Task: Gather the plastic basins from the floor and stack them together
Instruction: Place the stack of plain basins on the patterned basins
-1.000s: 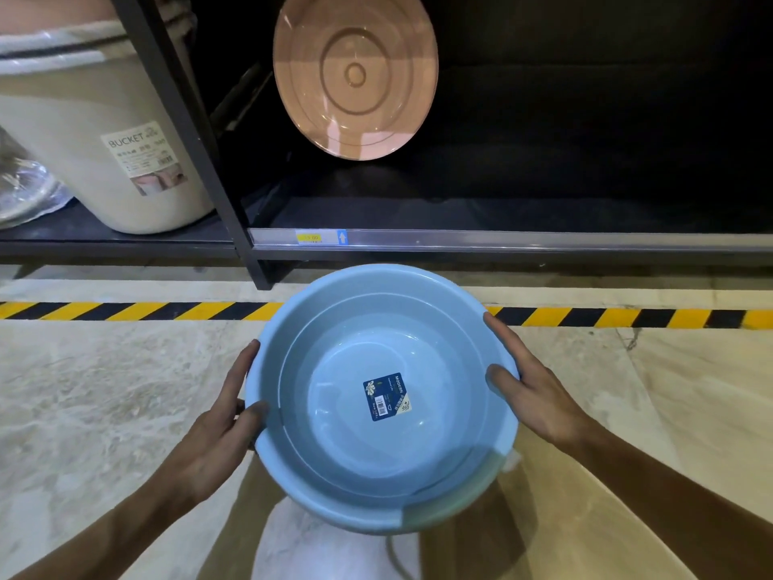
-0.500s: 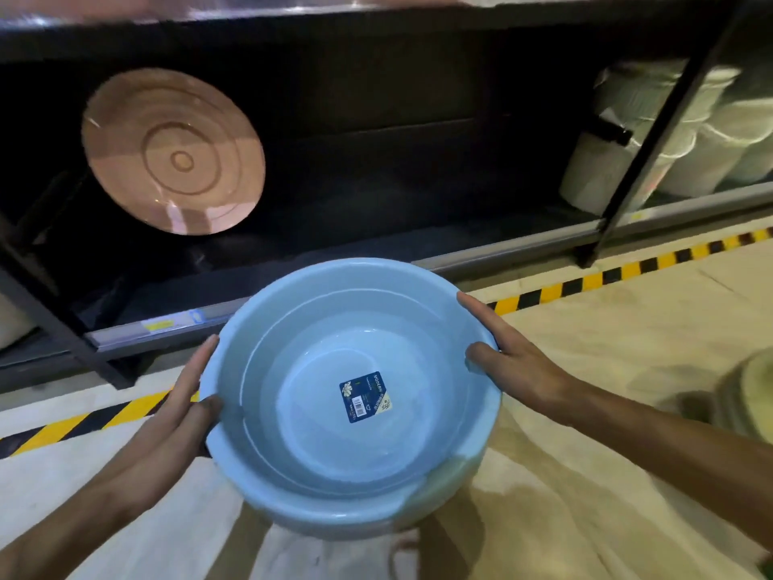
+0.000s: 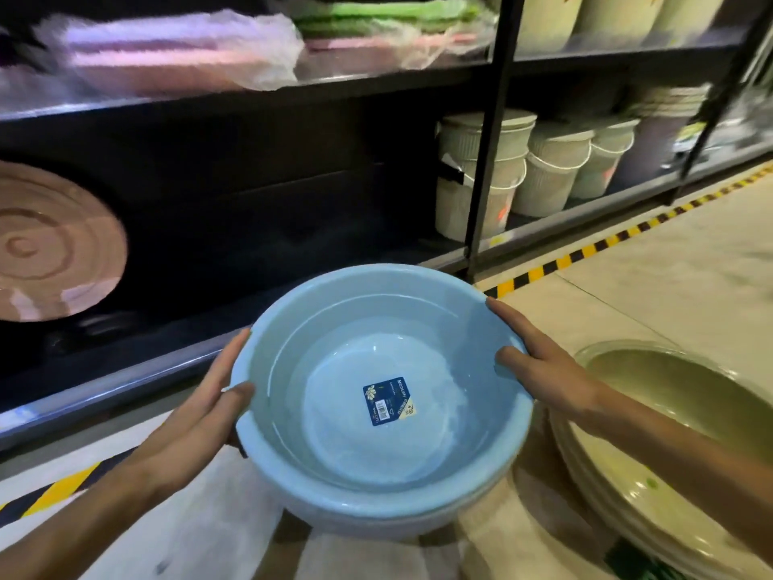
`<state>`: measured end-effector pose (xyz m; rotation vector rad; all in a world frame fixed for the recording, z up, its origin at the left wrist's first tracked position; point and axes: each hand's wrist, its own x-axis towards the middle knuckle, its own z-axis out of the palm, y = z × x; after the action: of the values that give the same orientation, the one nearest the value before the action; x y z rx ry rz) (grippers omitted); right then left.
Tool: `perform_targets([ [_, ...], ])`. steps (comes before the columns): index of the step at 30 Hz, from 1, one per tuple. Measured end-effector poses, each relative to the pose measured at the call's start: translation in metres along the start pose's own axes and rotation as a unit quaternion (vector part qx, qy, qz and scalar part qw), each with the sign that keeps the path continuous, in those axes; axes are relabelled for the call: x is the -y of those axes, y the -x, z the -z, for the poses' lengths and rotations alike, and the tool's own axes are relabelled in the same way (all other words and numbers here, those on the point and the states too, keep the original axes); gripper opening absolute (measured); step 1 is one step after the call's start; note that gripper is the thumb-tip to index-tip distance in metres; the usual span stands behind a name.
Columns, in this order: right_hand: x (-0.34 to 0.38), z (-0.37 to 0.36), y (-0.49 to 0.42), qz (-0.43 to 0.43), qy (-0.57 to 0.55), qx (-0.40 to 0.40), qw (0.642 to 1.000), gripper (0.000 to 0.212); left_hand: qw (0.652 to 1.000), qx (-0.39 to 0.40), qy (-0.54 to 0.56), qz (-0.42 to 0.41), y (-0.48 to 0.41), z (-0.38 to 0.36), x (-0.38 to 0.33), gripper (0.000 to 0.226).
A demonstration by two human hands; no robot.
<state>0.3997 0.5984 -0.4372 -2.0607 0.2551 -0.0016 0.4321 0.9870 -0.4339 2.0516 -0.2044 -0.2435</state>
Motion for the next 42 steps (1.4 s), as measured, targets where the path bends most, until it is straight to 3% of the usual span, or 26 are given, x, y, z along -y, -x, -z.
perform_targets([
  [10, -0.068, 0.152, 0.033, -0.042, 0.012, -0.083, 0.996, 0.068, 0.995, 0.083, -0.013, -0.053, -0.066, -0.143, -0.082, 0.056],
  [20, -0.143, 0.256, 0.066, -0.078, 0.010, -0.161, 0.984, 0.067, 0.986, 0.143, -0.013, -0.084, -0.112, -0.278, -0.131, 0.048],
  [34, -0.211, 0.318, 0.104, -0.108, -0.032, -0.224, 0.968, 0.068, 0.975, 0.184, -0.047, -0.111, -0.133, -0.382, -0.166, 0.054],
  [42, -0.241, 0.323, 0.113, -0.143, -0.018, -0.222, 0.964, 0.069, 0.967, 0.224, -0.053, -0.111, -0.136, -0.413, -0.158, 0.059],
])
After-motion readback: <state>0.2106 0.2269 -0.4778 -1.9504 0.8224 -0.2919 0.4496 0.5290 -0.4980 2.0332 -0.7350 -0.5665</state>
